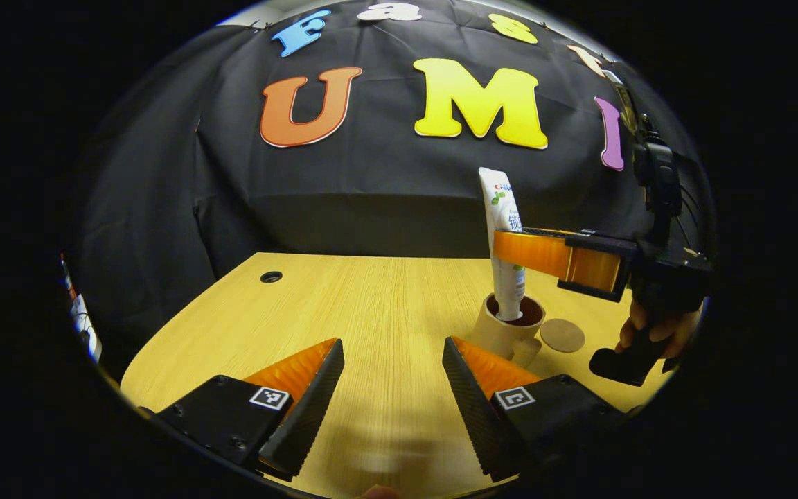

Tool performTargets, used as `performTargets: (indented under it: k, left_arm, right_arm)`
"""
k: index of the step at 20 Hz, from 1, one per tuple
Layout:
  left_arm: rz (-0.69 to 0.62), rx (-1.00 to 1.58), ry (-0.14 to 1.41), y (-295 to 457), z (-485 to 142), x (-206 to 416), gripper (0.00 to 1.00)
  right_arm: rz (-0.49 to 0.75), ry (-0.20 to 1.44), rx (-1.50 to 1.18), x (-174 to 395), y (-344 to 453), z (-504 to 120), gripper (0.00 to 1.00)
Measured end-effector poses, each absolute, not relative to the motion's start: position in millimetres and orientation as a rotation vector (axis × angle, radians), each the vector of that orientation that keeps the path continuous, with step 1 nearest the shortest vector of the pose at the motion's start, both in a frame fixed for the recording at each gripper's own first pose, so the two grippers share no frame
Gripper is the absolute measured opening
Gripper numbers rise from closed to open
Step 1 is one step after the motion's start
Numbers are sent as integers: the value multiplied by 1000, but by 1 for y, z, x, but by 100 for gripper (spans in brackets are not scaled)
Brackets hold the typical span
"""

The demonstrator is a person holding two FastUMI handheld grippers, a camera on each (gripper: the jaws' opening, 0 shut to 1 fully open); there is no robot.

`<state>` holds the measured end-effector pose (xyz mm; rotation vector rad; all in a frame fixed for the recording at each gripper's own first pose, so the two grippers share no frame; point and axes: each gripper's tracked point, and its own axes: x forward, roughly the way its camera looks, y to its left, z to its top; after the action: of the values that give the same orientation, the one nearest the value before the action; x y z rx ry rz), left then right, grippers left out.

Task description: Put the toothbrush and toothpaste on the desktop into the cup, then pick up the cup and place it on the coaster on the desktop.

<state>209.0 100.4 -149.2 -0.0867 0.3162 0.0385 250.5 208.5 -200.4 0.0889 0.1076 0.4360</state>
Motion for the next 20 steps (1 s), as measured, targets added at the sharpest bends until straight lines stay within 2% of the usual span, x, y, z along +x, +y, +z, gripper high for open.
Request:
performTargets:
  k: [7,16,19,20]
  left_arm:
    - [53,-66,347,105,-156,208,92]
    - [34,-65,369,89,-158,199,92]
    - [19,-62,367,80,-151,196,92]
    - [13,-61,367,77,-148,196,92]
  right_arm:
    - [423,173,19,257,209,-236,20]
    - [402,275,-44,235,197,-247,36]
    - [401,292,-30,223,193,-238,37]
    - [397,297,-28,218,191,-234,43]
